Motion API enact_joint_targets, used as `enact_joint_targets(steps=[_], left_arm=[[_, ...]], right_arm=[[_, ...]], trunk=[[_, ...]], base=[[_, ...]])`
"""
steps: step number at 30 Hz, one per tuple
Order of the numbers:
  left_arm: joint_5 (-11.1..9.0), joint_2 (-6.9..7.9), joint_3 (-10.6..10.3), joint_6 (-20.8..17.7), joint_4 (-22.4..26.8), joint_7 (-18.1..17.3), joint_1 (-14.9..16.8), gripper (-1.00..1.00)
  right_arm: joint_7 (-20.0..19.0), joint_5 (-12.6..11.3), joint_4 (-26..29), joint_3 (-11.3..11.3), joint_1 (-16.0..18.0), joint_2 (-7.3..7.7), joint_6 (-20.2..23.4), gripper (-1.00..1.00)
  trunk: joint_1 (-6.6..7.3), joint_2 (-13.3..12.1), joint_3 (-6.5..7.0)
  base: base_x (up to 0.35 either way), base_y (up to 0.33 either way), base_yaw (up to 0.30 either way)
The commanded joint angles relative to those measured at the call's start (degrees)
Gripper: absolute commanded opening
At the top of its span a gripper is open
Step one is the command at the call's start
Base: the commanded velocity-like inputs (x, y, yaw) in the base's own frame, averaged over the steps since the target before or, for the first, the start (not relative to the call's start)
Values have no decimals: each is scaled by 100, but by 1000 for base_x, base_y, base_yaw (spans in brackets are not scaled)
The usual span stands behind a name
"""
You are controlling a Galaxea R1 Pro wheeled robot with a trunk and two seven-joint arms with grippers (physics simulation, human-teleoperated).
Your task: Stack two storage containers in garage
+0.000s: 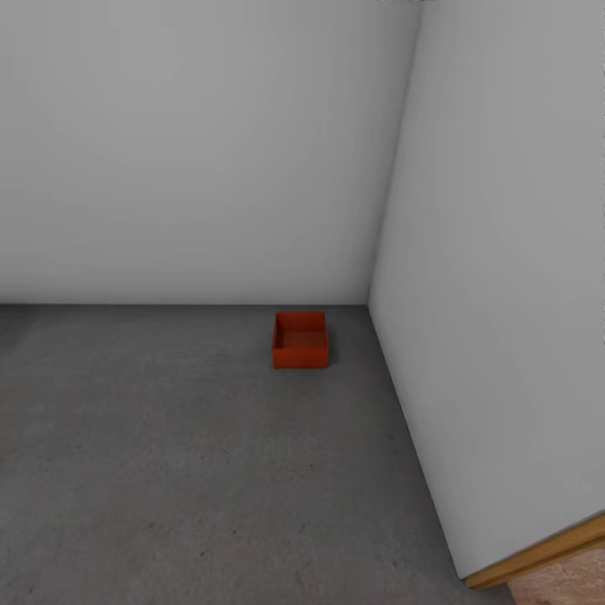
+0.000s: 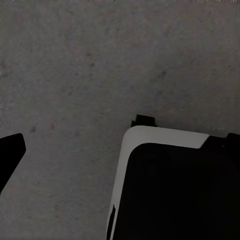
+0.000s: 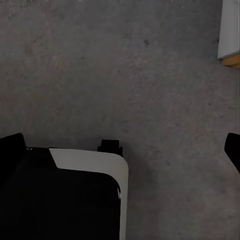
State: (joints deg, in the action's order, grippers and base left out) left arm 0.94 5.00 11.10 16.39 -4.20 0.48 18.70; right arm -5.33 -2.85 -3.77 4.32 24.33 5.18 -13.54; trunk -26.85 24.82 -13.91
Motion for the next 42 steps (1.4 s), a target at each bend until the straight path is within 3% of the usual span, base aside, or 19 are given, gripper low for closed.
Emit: enact_joint_targets(steps=[1,42], left_arm=[[12,4,24,42,-28,5,11,100],[12,-32,24,31,-32,5,11,100]], right_arm=[[-21,-32,-27,43,11,0,-44,100],[-21,16,-27,43,2,0,-44,100]], trunk=[[-3,10,0],[-3,10,380]], base=[[0,0,0],[0,0,22]])
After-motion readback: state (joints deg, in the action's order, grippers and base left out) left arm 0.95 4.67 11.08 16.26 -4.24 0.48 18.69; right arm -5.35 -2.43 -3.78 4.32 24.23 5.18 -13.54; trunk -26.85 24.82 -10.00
